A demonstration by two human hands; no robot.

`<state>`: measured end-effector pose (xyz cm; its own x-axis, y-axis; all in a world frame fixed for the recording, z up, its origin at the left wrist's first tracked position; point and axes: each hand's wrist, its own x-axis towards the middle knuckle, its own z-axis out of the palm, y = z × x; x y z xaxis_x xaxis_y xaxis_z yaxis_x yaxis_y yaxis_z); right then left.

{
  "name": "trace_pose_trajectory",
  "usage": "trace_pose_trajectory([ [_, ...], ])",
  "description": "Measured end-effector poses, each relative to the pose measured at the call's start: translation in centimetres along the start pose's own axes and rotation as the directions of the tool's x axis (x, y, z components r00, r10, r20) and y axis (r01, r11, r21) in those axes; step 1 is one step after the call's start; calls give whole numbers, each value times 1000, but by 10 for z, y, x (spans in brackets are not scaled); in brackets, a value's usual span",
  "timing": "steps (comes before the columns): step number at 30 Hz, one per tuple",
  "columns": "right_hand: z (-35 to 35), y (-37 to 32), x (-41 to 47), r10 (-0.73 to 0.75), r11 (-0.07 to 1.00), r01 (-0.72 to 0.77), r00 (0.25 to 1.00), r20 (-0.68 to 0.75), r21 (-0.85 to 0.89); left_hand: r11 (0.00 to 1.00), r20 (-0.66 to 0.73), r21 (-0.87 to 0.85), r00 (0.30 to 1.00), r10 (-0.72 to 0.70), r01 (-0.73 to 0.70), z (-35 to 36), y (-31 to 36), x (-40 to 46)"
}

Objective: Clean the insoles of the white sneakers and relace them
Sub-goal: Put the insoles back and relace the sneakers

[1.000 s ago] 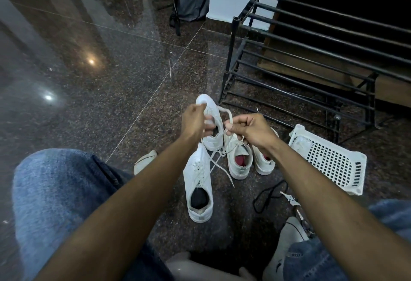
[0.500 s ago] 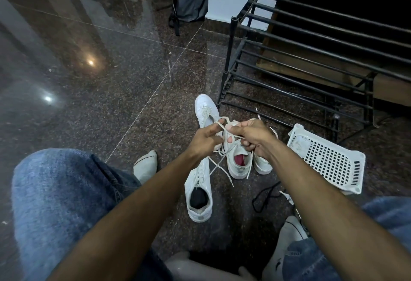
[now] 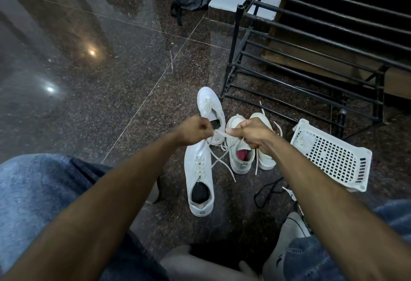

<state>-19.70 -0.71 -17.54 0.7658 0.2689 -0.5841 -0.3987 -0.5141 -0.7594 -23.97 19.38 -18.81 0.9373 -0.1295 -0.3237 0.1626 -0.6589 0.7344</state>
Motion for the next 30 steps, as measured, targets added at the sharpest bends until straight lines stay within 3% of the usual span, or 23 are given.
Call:
trace_pose_trajectory([
  [3,-17,17,10,9,958,-55,987,-162,-282,912,-69,323,967,-244,253,-21,-32,-5],
  [7,-51,52,17,30,758,-259,930,-365,-598,691,-15,564,843,-538,451,-48,-88,-20],
  [11,-69,80,12,22,563,-397,884,-467,-725,494,-151,633,721,-677,596,-56,-124,-25],
  [14,-62,94,10,24,437,-410,895,-445,-801,430,-202,683,718,-666,591,-44,-116,-25],
  [18,-22,101,13,51,332,-216,976,-212,-918,555,13,729,803,-596,401,-5,-106,-15],
  [21,21,105,18,46,417,12,998,34,-909,699,161,636,829,-536,328,40,-95,-13],
  [24,62,109,22,42,534,130,983,179,-835,797,236,499,832,-503,340,82,-104,-18],
  [30,116,117,34,18,663,101,988,150,-742,801,92,477,886,-455,361,114,-114,-30],
])
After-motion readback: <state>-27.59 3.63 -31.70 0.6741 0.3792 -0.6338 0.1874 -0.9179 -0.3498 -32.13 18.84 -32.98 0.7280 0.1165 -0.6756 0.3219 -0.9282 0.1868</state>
